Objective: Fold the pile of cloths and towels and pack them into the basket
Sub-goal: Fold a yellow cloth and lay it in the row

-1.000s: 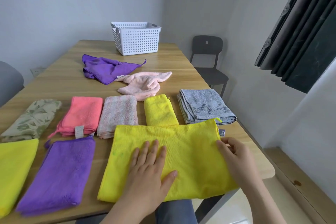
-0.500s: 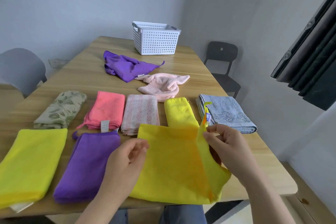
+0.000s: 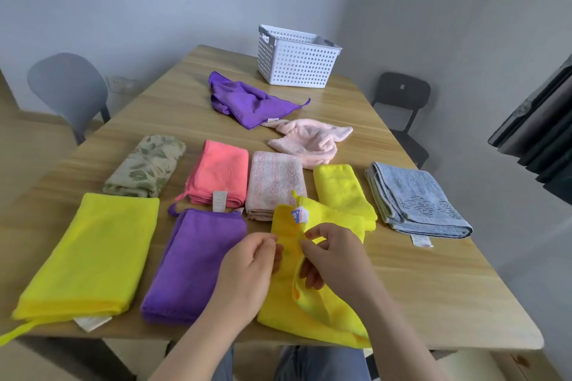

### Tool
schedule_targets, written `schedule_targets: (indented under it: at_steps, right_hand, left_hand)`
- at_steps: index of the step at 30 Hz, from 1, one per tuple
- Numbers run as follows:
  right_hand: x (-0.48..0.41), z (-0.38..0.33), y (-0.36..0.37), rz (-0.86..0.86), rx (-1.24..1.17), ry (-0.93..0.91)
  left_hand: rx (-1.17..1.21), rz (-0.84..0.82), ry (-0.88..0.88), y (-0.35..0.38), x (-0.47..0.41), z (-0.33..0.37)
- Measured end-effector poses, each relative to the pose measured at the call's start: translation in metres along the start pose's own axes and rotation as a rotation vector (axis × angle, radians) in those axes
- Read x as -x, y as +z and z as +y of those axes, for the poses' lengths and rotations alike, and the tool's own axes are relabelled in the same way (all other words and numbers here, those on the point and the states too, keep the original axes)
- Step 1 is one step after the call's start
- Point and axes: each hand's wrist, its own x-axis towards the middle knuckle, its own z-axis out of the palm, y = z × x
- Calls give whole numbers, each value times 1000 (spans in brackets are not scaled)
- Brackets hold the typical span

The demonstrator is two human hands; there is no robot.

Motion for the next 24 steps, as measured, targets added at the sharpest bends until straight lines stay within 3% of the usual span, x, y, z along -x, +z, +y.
schedule_targets:
  at_steps: [6,11,20,24]
  right_hand:
    - [-2,3,13,-1,18,-20]
    - [4,7,10,-111,-176,1]
    - [17,45,-38,188,-128,21]
    - [26,64,-45,283,-58,22]
  left_hand:
    - [47,36,-17,0,0,0]
    - [38,92,32,1,2,1]
    - [-364,119,212,18,-2,2]
    - [-497,105,195,25,-4,9]
